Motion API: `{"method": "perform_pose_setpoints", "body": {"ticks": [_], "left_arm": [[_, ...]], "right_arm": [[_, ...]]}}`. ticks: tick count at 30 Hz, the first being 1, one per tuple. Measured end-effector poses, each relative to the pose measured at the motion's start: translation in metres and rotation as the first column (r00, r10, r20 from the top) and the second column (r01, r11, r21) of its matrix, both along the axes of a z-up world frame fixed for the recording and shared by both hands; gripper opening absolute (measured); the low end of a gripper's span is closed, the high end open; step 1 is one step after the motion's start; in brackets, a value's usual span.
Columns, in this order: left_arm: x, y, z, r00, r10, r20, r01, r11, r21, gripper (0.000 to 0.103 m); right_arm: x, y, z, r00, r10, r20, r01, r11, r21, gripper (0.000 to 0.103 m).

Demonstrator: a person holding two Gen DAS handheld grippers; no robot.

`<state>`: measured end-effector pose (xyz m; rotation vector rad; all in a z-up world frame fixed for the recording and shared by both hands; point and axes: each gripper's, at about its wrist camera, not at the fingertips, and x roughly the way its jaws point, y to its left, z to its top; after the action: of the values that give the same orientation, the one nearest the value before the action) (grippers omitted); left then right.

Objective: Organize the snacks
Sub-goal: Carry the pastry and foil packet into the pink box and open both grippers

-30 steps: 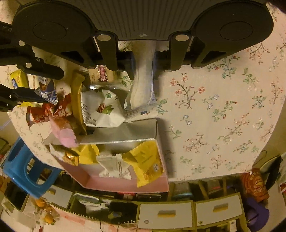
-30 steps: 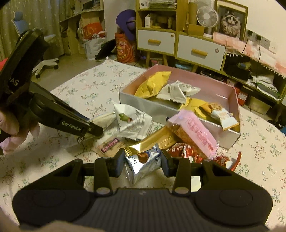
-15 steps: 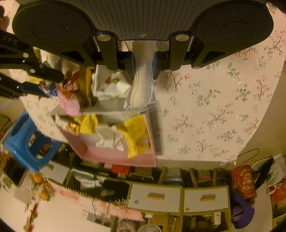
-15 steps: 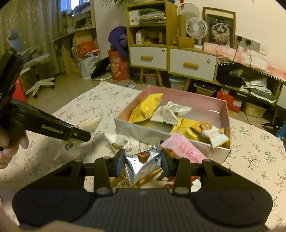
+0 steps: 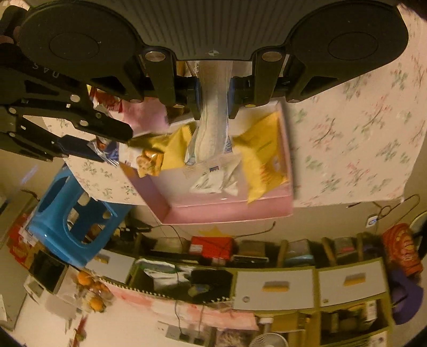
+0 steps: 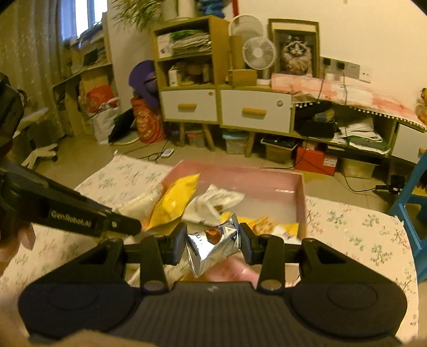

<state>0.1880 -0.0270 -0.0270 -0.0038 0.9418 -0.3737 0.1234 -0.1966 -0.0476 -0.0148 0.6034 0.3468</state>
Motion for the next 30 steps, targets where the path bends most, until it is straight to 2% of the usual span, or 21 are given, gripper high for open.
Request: {"method": "perform_pose_setpoints", "body": {"ticks": [5,10,20,25,30], "left_arm": [[0.031,-0.024,-0.012,0.999,-0.023,-0.043,0.025,0.998,0.051,0.017],[0.052,-0.034,-0.029,0.997,-0.018,-0.071,0.022,0.998,0.065,0.017],[0.080,-0.040,-0.040,1.000,0.005,-0.007,-0.005,0.995,0.103,0.017],[0.091,-0.040,-0.048,0.999,0.013,0.034,-0.017,0.995,0.100,0.017],[0.099,-0.035,-0.054,0.999,0.036,0.038,-0.039,0.995,0.093,0.019]], "right_arm": [[0.022,-0.009,-0.002,0.999,-0.042,0.002,0.042,0.998,0.041,0.038],[0.040,-0.018,-0.006,0.997,-0.076,-0.008,0.076,0.994,0.074,0.038],[0.067,-0.017,-0.022,0.994,-0.104,-0.029,0.105,0.994,0.010,0.039],[0.074,-0.018,-0.027,0.993,-0.106,-0.043,0.106,0.994,-0.011,0.039],[0.080,-0.018,-0.030,0.993,-0.111,-0.051,0.110,0.994,-0.024,0.041]]}}
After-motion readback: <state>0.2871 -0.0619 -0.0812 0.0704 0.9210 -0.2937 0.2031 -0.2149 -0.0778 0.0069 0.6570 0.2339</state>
